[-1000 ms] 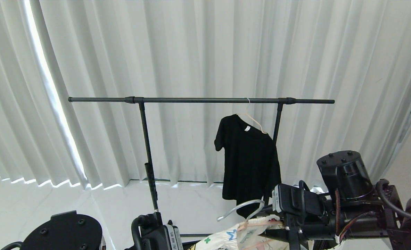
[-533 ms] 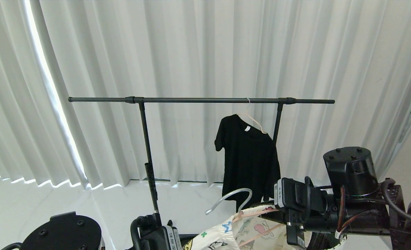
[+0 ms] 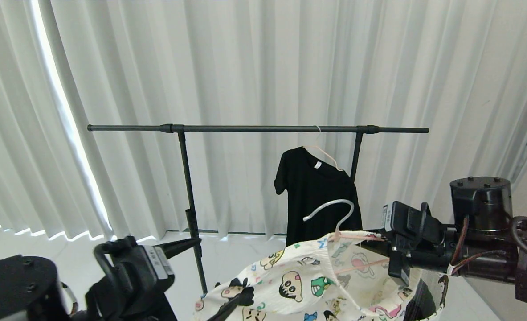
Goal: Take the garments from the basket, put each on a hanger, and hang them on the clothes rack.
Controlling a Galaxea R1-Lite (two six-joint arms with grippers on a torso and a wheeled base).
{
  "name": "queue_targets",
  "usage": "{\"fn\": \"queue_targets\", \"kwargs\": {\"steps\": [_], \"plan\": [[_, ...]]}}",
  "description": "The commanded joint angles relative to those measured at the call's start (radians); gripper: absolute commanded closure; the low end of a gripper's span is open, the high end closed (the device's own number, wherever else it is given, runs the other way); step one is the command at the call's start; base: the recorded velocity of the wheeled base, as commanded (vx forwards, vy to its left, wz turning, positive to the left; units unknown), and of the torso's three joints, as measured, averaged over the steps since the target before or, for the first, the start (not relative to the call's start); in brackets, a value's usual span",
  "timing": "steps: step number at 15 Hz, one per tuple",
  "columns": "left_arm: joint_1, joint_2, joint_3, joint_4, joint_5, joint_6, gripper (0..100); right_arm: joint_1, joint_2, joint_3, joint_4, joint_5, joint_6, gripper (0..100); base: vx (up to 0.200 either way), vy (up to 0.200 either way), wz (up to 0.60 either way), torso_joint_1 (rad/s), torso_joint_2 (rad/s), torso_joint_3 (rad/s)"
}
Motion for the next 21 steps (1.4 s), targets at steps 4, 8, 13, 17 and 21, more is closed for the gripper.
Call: {"fn": "queue_targets", "kwargs": {"steps": [4, 8, 13, 17, 21], "plan": [[0.263, -0.05, 0.154, 0.01, -0.068, -0.021, 0, -0.071, -0.061, -0.001, 0.0, 0.001, 0.037, 100, 0.0, 0.0, 0.0, 0.0, 0.0, 0.0], [0.271, 0.08, 0.091, 0.01, -0.255, -0.007, 0, -0.057, -0.115, 0.002, 0.006, -0.001, 0.051, 100, 0.0, 0.0, 0.0, 0.0, 0.0, 0.0], [0.265, 0.217, 0.036, 0.004, -0.289, 0.03, 100, -0.022, -0.135, 0.002, 0.008, -0.001, 0.051, 100, 0.0, 0.0, 0.0, 0.0, 0.0, 0.0], [0.297, 0.229, 0.065, 0.004, -0.278, 0.028, 100, -0.023, -0.141, 0.006, 0.008, -0.002, 0.053, 100, 0.0, 0.0, 0.0, 0.0, 0.0, 0.0], [0.443, 0.286, 0.154, 0.004, -0.164, 0.06, 100, -0.026, -0.149, 0.024, 0.005, -0.06, 0.111, 100, 0.0, 0.0, 0.0, 0.0, 0.0, 0.0]]}}
